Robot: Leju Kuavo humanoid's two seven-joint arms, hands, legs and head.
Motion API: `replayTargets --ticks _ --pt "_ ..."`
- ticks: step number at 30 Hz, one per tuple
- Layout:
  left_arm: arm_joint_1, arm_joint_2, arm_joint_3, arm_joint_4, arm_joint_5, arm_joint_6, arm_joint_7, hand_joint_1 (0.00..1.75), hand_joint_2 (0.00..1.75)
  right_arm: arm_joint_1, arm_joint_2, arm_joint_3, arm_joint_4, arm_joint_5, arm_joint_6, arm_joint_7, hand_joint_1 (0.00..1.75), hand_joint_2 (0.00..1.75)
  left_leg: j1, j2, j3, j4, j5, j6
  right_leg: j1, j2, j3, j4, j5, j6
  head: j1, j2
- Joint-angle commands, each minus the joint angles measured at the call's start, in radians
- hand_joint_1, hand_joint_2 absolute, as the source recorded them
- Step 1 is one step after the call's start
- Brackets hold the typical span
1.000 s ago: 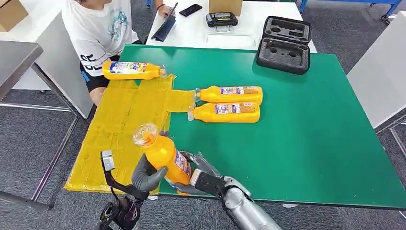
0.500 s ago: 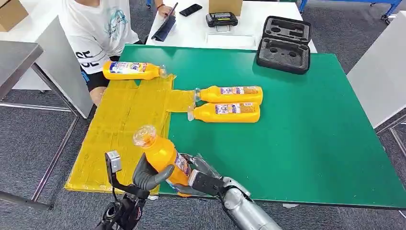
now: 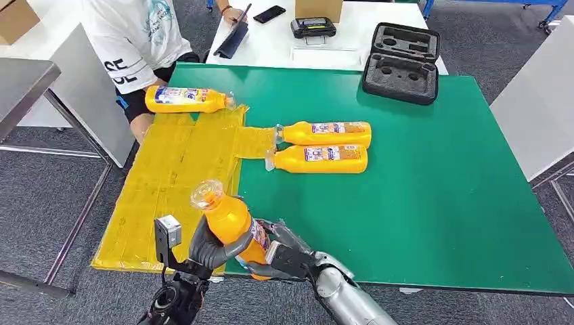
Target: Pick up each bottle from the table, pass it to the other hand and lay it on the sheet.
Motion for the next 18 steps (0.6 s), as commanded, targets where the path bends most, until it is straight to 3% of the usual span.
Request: replayTargets --ticks 1,4,5,6,9,10,18 --pt "-0.039 -0.010 -0.002 -0.006 -0.009 0.041 -0.019 1.75 1.75 -0.008 -0.014 0.032 0.052 0.017 0.005 0.018 1.75 1.75 0.001 -0.002 0.005 -0.001 -0.001 -0.001 0.001 -0.002 0.005 -0.001 -0.002 -0.001 0.000 0.000" --pt "-0.037 -0.008 0.013 -0.012 0.018 0.032 -0.016 1.75 1.75 -0.010 -0.014 0.035 0.055 0.022 0.005 0.022 1.71 1.75 0.001 -0.002 0.005 0.000 -0.002 -0.001 0.001 -0.002 0.006 0.000 -0.002 -0.002 0.000 0.000" --pt "-0.035 -0.005 0.014 -0.013 0.020 0.031 -0.017 1.75 1.75 -0.011 -0.015 0.034 0.056 0.023 0.002 0.022 1.17 1.75 0.001 -0.002 0.004 -0.001 -0.001 -0.001 0.001 -0.002 0.004 -0.001 -0.002 -0.001 0.000 0.000" --pt "-0.031 -0.003 0.015 -0.017 0.021 0.031 -0.017 1.75 1.75 -0.012 -0.015 0.032 0.056 0.025 -0.004 0.024 0.00 1.75 0.001 -0.002 0.002 0.000 -0.001 -0.001 0.001 -0.002 0.003 -0.001 -0.001 -0.001 0.000 0.000" --pt "-0.020 0.002 0.025 -0.042 0.020 0.036 -0.023 1.75 1.75 -0.005 -0.011 -0.006 0.025 0.005 -0.040 0.029 0.00 1.75 0.001 -0.001 0.003 -0.001 -0.001 -0.001 0.001 -0.001 0.003 -0.001 -0.001 -0.001 0.000 0.000" --pt "-0.020 0.004 0.027 -0.046 0.018 0.039 -0.025 1.75 1.75 -0.004 -0.012 -0.012 0.019 0.001 -0.042 0.029 0.00 0.00 0.001 -0.002 0.005 0.000 -0.002 -0.001 0.001 -0.002 0.006 0.000 -0.002 -0.002 0.000 0.000" --pt "0.001 0.043 0.072 -0.104 -0.037 0.051 -0.042 1.75 1.75 0.039 -0.050 -0.115 -0.133 -0.041 -0.070 0.044 0.00 0.00 0.000 -0.001 0.002 -0.001 0.000 -0.001 0.000 -0.001 0.002 0.000 -0.001 -0.001 0.000 0.000"
